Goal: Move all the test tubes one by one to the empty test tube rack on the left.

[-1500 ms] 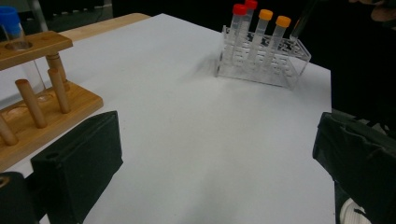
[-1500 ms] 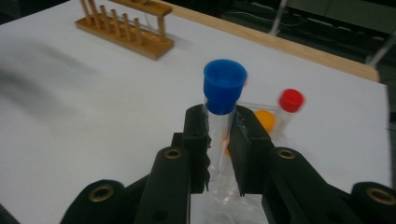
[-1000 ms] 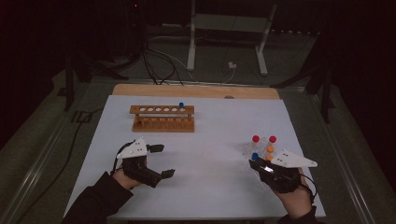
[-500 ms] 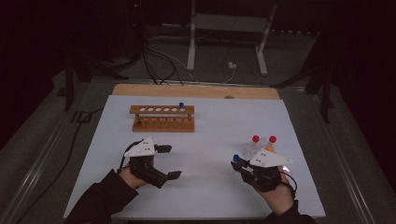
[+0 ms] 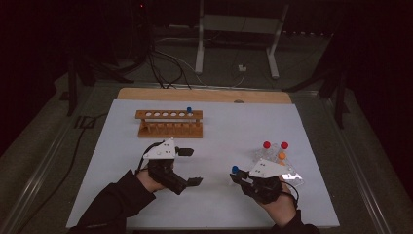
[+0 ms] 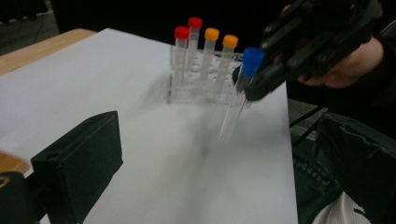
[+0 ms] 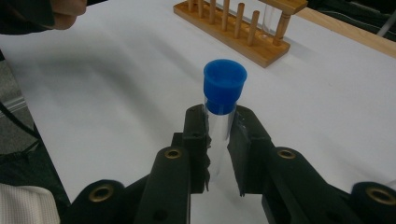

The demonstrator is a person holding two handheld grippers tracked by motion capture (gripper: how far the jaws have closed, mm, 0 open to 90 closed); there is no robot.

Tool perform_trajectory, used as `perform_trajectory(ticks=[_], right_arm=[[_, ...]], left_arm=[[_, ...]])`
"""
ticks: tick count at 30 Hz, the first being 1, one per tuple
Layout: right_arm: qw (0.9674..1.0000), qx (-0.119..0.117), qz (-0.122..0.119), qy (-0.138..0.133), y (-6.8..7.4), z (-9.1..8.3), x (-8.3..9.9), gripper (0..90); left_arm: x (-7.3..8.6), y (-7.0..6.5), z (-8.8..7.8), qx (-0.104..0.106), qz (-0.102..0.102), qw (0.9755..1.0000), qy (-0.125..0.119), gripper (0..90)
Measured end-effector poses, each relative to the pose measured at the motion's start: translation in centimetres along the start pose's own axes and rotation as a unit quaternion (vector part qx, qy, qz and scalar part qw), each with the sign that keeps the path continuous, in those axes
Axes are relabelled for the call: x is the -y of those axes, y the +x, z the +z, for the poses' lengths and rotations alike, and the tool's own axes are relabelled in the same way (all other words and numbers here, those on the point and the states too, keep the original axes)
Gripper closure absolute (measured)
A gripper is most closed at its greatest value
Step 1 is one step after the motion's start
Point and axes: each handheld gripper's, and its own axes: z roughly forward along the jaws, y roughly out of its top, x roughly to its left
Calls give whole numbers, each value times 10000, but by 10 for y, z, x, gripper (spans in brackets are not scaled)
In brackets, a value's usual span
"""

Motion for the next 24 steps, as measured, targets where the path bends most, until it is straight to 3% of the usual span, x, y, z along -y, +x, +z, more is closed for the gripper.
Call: perform_trajectory(ticks=[13,24], right_arm=[[9999,-105,-19,20,4,4,-1,770],[9999,-109,-20,8,5,4,-3,770]], left_arm=[[-22,-9,30,353,179,9992,-114,106],[-32,-15,52,288,320,9991,-45,279]])
